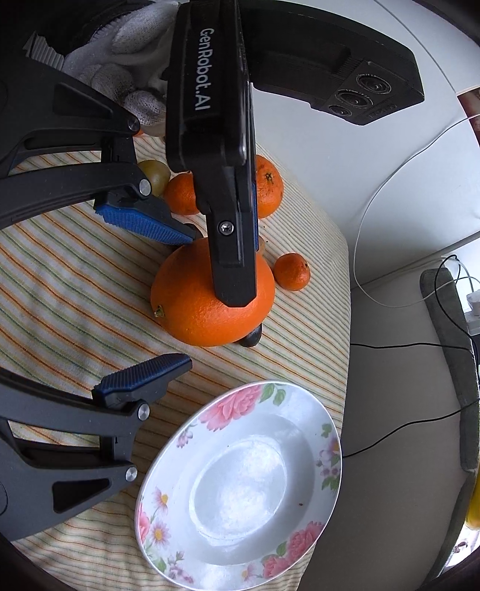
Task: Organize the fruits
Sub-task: 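Lift the orange with the right gripper and carry it over the plate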
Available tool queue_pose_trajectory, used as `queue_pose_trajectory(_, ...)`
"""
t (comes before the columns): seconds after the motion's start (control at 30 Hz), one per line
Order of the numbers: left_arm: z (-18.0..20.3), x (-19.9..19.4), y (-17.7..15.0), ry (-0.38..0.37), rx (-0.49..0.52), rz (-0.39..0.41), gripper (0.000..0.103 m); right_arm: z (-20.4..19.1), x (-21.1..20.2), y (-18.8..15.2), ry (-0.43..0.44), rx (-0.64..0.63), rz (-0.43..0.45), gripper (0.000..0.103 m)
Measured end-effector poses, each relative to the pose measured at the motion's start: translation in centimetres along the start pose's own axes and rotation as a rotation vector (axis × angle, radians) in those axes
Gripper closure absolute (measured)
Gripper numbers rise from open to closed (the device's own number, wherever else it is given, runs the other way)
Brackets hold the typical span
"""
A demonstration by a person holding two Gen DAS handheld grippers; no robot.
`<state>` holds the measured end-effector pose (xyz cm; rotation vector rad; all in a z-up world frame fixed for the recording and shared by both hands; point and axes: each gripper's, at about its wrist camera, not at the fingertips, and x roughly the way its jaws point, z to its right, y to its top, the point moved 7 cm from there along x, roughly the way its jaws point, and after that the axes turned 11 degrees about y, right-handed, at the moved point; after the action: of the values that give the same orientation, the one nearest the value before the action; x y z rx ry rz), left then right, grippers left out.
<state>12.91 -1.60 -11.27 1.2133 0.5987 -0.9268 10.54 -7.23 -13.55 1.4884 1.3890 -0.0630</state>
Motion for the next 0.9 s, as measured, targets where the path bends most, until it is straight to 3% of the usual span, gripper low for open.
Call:
queue_pose_trajectory(0.1,0.1,0.0,0.0,0.0,0.002,0.003,0.041,-0.1,0.4,0.2,0.02,0.002,-0.002,0.044)
queue_pose_trajectory(0.9,1.3,-2.1,0.0,0.007,0.009,0.06,0.043,-0.5,-2.3,0.5,0.036,0.0,0.054,0.046)
